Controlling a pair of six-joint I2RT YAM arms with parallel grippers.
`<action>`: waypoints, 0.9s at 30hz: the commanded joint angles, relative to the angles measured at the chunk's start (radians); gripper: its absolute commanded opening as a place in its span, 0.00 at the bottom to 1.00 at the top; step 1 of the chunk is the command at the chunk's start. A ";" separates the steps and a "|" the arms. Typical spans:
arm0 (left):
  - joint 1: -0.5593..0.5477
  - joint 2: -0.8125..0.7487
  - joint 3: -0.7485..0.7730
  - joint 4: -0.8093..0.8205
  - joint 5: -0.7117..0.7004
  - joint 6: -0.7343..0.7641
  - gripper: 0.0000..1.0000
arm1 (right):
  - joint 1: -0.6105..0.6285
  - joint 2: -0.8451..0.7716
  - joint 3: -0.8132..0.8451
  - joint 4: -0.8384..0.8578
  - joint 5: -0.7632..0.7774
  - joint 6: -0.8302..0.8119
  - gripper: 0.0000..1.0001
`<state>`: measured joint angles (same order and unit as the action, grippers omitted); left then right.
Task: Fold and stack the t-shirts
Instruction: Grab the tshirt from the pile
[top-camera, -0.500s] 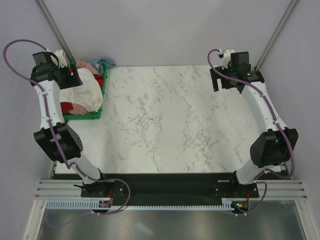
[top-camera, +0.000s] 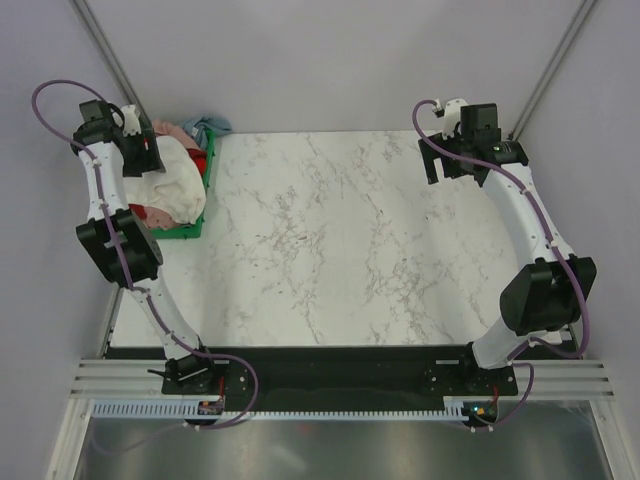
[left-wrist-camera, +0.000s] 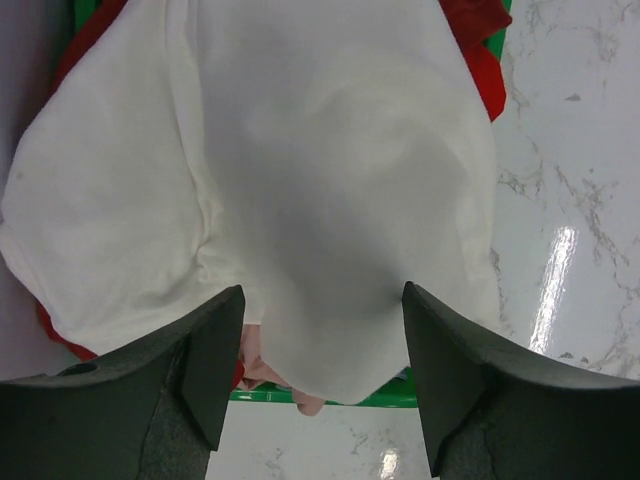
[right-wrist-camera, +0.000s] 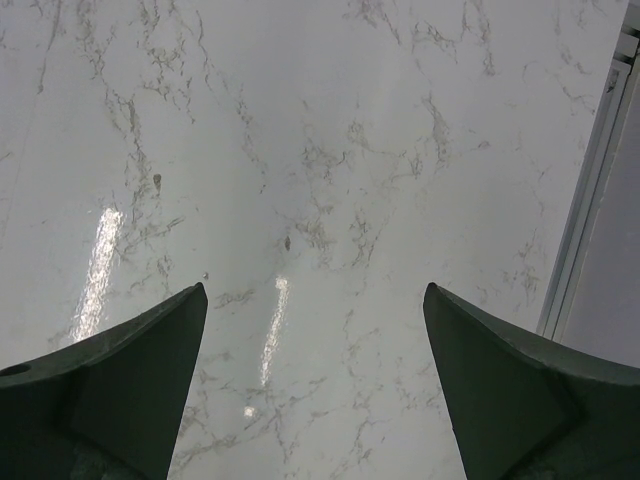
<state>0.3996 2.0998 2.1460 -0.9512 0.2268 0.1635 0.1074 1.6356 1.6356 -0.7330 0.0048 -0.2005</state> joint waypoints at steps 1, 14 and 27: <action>0.005 0.037 0.029 -0.035 -0.003 0.047 0.70 | 0.000 0.003 0.033 0.017 -0.002 -0.016 0.98; 0.005 -0.075 0.092 -0.031 0.078 -0.012 0.02 | 0.000 -0.013 0.043 0.012 0.011 -0.042 0.98; -0.053 -0.406 0.215 0.063 0.592 -0.036 0.02 | 0.002 0.033 0.184 0.040 -0.041 -0.094 0.98</action>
<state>0.3897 1.7786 2.3157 -0.9497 0.5877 0.1631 0.1074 1.6531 1.7397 -0.7269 -0.0029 -0.2756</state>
